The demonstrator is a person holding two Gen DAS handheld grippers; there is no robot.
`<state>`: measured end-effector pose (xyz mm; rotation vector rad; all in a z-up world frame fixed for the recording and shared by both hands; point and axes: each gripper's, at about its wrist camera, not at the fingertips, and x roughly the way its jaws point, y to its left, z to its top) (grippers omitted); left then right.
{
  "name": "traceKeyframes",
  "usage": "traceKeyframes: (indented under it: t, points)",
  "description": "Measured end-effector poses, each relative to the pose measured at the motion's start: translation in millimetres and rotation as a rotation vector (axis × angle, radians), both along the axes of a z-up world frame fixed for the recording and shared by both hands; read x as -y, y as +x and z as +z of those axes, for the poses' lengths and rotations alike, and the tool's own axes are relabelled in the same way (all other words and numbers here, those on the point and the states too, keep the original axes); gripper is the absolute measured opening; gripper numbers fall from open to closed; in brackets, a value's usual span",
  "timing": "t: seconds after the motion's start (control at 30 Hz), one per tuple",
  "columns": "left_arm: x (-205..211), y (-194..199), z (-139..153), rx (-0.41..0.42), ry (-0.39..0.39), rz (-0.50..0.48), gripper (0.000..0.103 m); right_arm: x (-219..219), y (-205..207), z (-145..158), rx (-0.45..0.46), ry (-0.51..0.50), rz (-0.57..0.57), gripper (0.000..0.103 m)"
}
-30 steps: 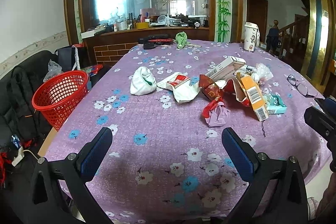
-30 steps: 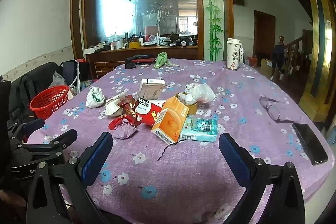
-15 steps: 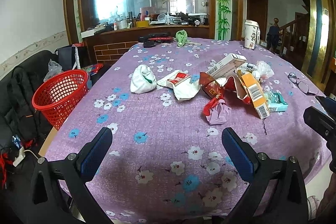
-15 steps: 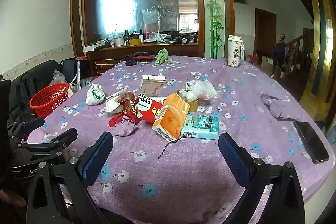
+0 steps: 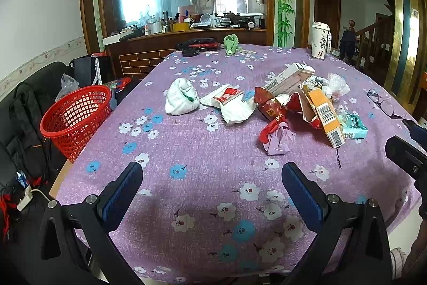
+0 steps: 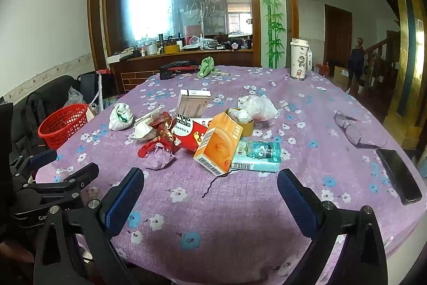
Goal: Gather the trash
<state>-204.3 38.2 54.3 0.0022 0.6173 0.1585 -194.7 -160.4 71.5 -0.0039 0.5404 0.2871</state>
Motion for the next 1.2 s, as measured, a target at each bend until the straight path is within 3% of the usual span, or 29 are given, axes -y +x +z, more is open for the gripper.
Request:
traceKeyframes:
  t: [0.63, 0.8, 1.0, 1.07, 1.2]
  points:
    - [-1.5, 7.5, -7.5, -0.035, -0.011, -0.008, 0.103, 2.0, 5.7, -5.7, -0.03, 0.01, 0.005, 0.101]
    - [-9.5, 28.3, -10.8, -0.091, -0.07, -0.056, 0.103, 10.0, 15.3, -3.4, -0.046, 0.027, -0.024, 0.101]
    - [8.4, 74.3, -17.5, -0.178, -0.104, -0.179, 0.103, 16.8, 30.9, -1.8, -0.068, 0.031, -0.043, 0.101]
    - [18.2, 88.1, -19.7, -0.186, -0.084, -0.201, 0.101, 19.1, 38.1, -2.7, -0.09, 0.039, -0.036, 0.101]
    - [35.3, 114.0, -29.4, -0.248, -0.066, -0.229, 0.082, 25.0, 58.6, -2.8, -0.145, 0.058, -0.031, 0.101]
